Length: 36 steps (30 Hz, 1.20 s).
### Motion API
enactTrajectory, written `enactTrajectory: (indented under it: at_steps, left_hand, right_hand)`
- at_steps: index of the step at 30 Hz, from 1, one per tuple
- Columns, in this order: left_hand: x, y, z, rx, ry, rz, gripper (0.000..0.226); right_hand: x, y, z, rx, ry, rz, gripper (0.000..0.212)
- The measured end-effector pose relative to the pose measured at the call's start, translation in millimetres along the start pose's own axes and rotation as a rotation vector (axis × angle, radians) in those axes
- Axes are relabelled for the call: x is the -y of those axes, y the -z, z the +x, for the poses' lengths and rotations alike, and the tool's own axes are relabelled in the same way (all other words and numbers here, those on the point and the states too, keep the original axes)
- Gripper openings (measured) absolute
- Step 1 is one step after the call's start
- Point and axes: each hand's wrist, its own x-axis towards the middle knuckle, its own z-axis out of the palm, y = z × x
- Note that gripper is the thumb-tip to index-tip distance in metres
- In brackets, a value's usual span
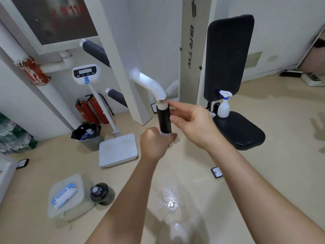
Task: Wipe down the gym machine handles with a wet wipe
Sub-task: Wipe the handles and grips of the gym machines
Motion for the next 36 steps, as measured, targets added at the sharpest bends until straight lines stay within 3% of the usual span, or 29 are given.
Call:
enactTrajectory:
  at_steps: [7, 9, 12, 15, 20, 26, 28, 32, 34, 36]
  left_hand:
    - [13.6, 18.1, 11.5, 0.292, -0.031, -0.122, 0.019]
    - [22.9, 8.4, 13.7, 0.227, -0.062, -0.043, 0.019]
    - [30.5, -16.2, 5.4, -0.059, 0.029, 0.134, 0.030]
    - [28.4, -34.1, -4.3, -0.195, 0.096, 0.102, 0.034]
    - [37.0, -33.7, -4.8, -0.070, 0.171, -0.030, 0.031]
    - [50.9, -0.7, -11.1, 0.126, 0.078, -0.212, 0.016]
    - [58.7, 7.1, -14.7, 0.096, 0.081, -0.225, 0.017]
    - [66.1, 6.6, -17.4, -0.114, 0.091, 0.149, 0.028]
    - [60.0, 4.9, -17.2, -0.153, 0.088, 0.143, 0.009]
    - [48.9, -1.9, -21.5, -0.078, 0.092, 0.042, 0.007]
  right_hand:
    - [-1.4, -10.9, 2.9, -0.037, 0.011, -0.003, 0.036]
    - [0.7, -13.7, 6.0, -0.034, -0.004, -0.064, 0.032]
    - [3.6, -12.5, 10.4, 0.008, -0.010, -0.154, 0.029]
    - [4.5, -11.3, 10.8, 0.023, -0.009, -0.182, 0.029]
    - [3.9, -13.5, 10.0, 0.044, -0.001, -0.213, 0.029]
    - [0.8, -14.2, 9.5, 0.048, 0.014, -0.182, 0.027]
    - [-1.2, -15.3, 8.7, 0.036, 0.019, -0.161, 0.029]
    - [-11.4, -18.4, 9.7, 0.000, 0.016, -0.078, 0.030]
    - [-22.1, -19.9, 4.3, -0.020, -0.029, -0.036, 0.033]
    - [-43.2, -24.3, -11.2, 0.019, -0.155, -0.021, 0.043]
